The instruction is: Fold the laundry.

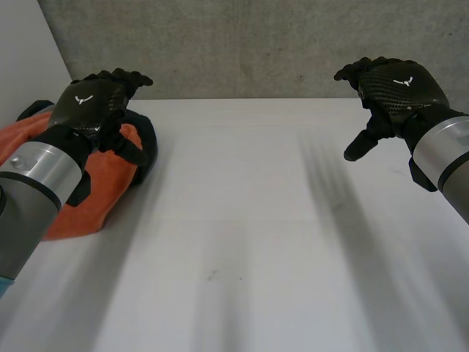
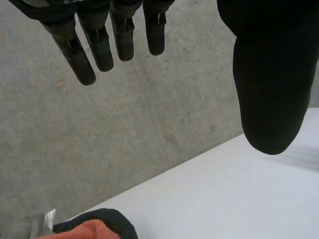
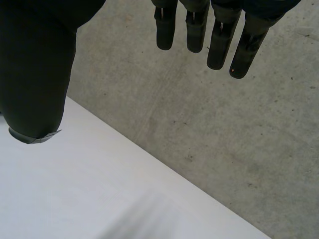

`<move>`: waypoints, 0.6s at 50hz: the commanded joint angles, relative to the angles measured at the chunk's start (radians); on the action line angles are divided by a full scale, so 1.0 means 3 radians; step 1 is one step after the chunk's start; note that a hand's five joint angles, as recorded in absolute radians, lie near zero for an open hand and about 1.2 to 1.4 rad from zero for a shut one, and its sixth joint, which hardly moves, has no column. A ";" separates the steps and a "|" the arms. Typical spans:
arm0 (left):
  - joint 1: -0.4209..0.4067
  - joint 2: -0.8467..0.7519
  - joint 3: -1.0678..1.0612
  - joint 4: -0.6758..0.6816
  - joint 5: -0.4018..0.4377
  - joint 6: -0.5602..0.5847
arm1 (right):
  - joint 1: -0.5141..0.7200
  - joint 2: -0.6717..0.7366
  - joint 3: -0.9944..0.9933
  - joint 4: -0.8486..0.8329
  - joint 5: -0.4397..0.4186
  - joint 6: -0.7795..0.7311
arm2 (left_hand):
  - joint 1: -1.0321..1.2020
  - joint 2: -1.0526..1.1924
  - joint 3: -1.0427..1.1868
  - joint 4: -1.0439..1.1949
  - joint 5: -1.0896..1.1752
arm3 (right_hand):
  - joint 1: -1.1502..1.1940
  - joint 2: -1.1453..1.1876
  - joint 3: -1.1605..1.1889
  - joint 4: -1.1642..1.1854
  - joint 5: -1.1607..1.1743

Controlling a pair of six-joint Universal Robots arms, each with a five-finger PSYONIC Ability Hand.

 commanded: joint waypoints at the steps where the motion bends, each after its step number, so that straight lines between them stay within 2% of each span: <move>1: 0.0043 -0.0218 0.0050 0.0005 0.0001 0.0112 | 0.0000 0.0005 0.0010 -0.0001 0.0001 -0.0001 | -0.0302 -0.0346 -0.0336 -0.0345 -0.0336 | -0.0119 -0.0292 -0.0306 -0.0329 -0.0305; 10: 0.0068 -0.0305 0.0045 0.0025 0.0006 0.0322 | 0.0000 0.0061 0.0009 -0.0001 0.0001 -0.0006 | -0.0305 -0.0348 -0.0339 -0.0347 -0.0339 | -0.0119 -0.0292 -0.0306 -0.0329 -0.0305; 15: 0.0109 -0.0484 0.0045 0.0209 -0.0004 0.0464 | 0.0000 0.0082 0.0020 -0.0006 0.0001 -0.0006 | -0.0293 -0.0336 -0.0327 -0.0335 -0.0327 | -0.0119 -0.0292 -0.0306 -0.0329 -0.0305; 22: 0.0375 -0.1056 0.0147 0.0567 -0.0040 0.1241 | 0.0000 0.0112 0.0025 -0.0011 0.0001 -0.0011 | -0.0195 -0.0238 -0.0229 -0.0237 -0.0229 | -0.0119 -0.0292 -0.0306 -0.0329 -0.0305; 23: 0.0431 -0.1209 0.0208 0.0638 -0.0035 0.1460 | 0.0000 0.0112 0.0025 -0.0006 0.0001 -0.0011 | -0.0078 -0.0122 -0.0112 -0.0121 -0.0112 | -0.0119 -0.0292 -0.0306 -0.0329 -0.0305; 25: 0.0498 -0.1338 0.0270 0.0715 -0.0035 0.1665 | 0.0000 0.0122 0.0025 -0.0011 0.0001 -0.0011 | 0.0156 0.0113 0.0122 0.0114 0.0122 | -0.0119 -0.0292 -0.0306 -0.0329 -0.0305; 26: 0.0584 -0.1490 0.0346 0.0792 -0.0029 0.1818 | 0.0000 0.0123 0.0030 -0.0011 0.0001 -0.0011 | 0.0516 0.0473 0.0482 0.0474 0.0482 | -0.0119 -0.0292 -0.0306 -0.0329 -0.0305; 30: 0.0728 -0.1919 0.0617 0.0849 -0.0035 0.2095 | 0.0000 0.0158 0.0040 -0.0006 0.0006 -0.0011 | 0.0774 0.0731 0.0740 0.0732 0.0740 | -0.0119 -0.0292 -0.0306 -0.0329 -0.0305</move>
